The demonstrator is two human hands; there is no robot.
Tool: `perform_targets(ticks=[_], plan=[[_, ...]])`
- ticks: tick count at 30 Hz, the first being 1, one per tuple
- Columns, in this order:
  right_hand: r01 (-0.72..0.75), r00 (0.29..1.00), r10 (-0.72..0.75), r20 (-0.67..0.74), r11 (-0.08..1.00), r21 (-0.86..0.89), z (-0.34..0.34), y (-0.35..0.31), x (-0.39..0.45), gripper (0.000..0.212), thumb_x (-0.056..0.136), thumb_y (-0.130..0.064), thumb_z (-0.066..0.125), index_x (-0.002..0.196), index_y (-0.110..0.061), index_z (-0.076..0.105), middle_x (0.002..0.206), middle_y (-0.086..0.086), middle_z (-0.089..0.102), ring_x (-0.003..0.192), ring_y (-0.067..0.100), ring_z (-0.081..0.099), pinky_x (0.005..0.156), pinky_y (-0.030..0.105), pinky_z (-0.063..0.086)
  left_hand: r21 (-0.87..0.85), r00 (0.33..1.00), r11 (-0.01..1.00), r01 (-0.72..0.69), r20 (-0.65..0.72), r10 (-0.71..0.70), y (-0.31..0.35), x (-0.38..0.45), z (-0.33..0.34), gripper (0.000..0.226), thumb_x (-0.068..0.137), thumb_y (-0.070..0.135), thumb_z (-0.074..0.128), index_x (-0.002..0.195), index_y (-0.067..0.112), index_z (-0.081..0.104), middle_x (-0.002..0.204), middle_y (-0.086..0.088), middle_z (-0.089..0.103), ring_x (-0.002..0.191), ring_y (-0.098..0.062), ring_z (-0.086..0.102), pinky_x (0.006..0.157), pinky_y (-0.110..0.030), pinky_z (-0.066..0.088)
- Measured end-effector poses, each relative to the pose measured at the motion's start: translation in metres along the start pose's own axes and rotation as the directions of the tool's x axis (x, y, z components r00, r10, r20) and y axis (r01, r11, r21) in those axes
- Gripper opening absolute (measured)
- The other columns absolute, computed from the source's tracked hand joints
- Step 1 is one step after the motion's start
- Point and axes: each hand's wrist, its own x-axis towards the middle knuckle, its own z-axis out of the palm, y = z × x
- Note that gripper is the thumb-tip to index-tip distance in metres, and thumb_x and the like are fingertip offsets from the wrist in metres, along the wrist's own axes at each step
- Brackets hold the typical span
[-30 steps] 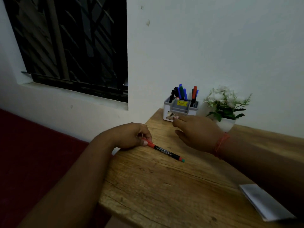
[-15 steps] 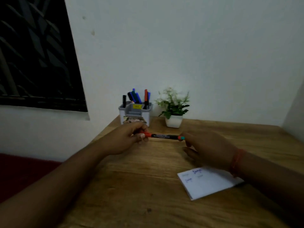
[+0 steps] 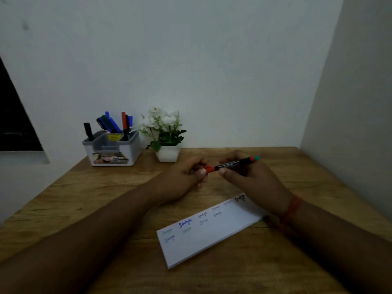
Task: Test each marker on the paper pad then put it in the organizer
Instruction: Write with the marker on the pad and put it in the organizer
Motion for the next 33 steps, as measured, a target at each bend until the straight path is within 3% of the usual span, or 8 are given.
perform_targets(ticks=[3, 8, 13, 17, 20, 24, 28, 33], plan=[[-0.033, 0.999, 0.037, -0.029, 0.992, 0.123, 0.005, 0.003, -0.001, 0.006, 0.090, -0.030, 0.071, 0.093, -0.025, 0.070, 0.083, -0.001, 0.074, 0.081, 0.015, 0.070, 0.078, 0.045, 0.057, -0.086, 0.998, 0.995, -0.046, 0.036, 0.050, -0.005, 0.004, 0.013, 0.019, 0.104, 0.022, 0.045, 0.102, 0.028, 0.062, 0.079, -0.003, 0.059, 0.069, -0.011, 0.056, 0.068, -0.024, 0.047], [-0.010, 1.000, 0.013, -0.017, 0.989, 0.149, 0.012, 0.002, -0.006, 0.007, 0.086, -0.020, 0.076, 0.086, -0.016, 0.069, 0.079, 0.000, 0.073, 0.075, 0.013, 0.070, 0.071, 0.036, 0.056, -0.110, 0.998, 0.994, -0.028, 0.052, 0.034, -0.013, 0.006, 0.015, 0.031, 0.102, 0.044, 0.041, 0.081, 0.039, 0.063, 0.064, 0.008, 0.052, 0.060, -0.011, 0.046, 0.061, -0.029, 0.039], [0.139, 0.990, -0.138, -0.041, 0.989, 0.041, 0.012, -0.003, -0.007, 0.008, 0.084, -0.011, 0.075, 0.078, -0.013, 0.071, 0.068, -0.002, 0.067, 0.065, 0.013, 0.062, 0.058, 0.031, 0.048, -0.065, 0.990, 0.998, -0.016, 0.140, 0.025, -0.016, 0.009, 0.013, 0.044, 0.094, 0.061, 0.035, 0.090, 0.025, 0.061, 0.090, -0.029, 0.054, 0.074, -0.037, 0.050, 0.075, -0.044, 0.041], [0.235, 0.963, -0.229, -0.144, 0.971, 0.027, -0.002, -0.012, -0.010, 0.015, 0.079, 0.003, 0.072, 0.070, -0.006, 0.065, 0.064, 0.003, 0.063, 0.062, 0.018, 0.059, 0.056, 0.035, 0.048, 0.061, 0.992, 0.995, 0.082, 0.086, -0.087, -0.021, 0.006, 0.000, 0.044, 0.101, 0.053, 0.032, 0.087, 0.025, 0.062, 0.081, -0.006, 0.059, 0.072, -0.017, 0.050, 0.075, -0.039, 0.041], [0.285, 0.921, -0.260, -0.291, 0.957, 0.047, -0.026, -0.020, -0.010, 0.013, 0.079, 0.003, 0.070, 0.070, -0.003, 0.063, 0.063, 0.003, 0.062, 0.064, 0.019, 0.059, 0.053, 0.023, 0.045, 0.094, 0.985, 0.982, 0.167, -0.060, -0.161, -0.029, 0.006, -0.012, 0.038, 0.103, 0.045, 0.035, 0.087, 0.024, 0.062, 0.075, 0.013, 0.060, 0.066, 0.002, 0.050, 0.070, -0.026, 0.038], [0.232, 0.945, -0.222, -0.240, 0.973, 0.015, -0.017, -0.012, -0.011, 0.016, 0.084, 0.001, 0.072, 0.075, -0.007, 0.062, 0.068, 0.002, 0.064, 0.065, 0.018, 0.059, 0.054, 0.019, 0.043, 0.311, 0.988, 0.944, 0.111, -0.141, -0.070, -0.023, 0.006, 0.003, 0.019, 0.103, 0.029, 0.047, 0.090, 0.024, 0.060, 0.072, 0.019, 0.054, 0.069, 0.016, 0.050, 0.057, -0.008, 0.033], [0.166, 0.971, -0.171, -0.165, 0.985, -0.041, -0.009, 0.002, -0.008, 0.013, 0.084, -0.005, 0.073, 0.079, -0.012, 0.064, 0.072, -0.002, 0.065, 0.069, 0.013, 0.059, 0.057, 0.023, 0.044, 0.433, 0.987, 0.897, 0.087, -0.158, -0.019, -0.029, 0.004, 0.009, 0.007, 0.094, 0.032, 0.060, 0.100, 0.029, 0.061, 0.090, 0.018, 0.058, 0.084, 0.004, 0.052, 0.068, -0.022, 0.042], [0.122, 0.979, -0.134, -0.153, 0.989, -0.088, -0.007, 0.007, -0.007, 0.011, 0.084, -0.008, 0.073, 0.082, -0.014, 0.065, 0.075, -0.006, 0.065, 0.071, 0.008, 0.059, 0.058, 0.014, 0.041, 0.457, 0.984, 0.883, 0.108, -0.174, -0.031, -0.025, 0.002, 0.013, 0.011, 0.090, 0.029, 0.067, 0.097, 0.027, 0.061, 0.088, 0.017, 0.056, 0.084, 0.001, 0.052, 0.070, -0.019, 0.043]])
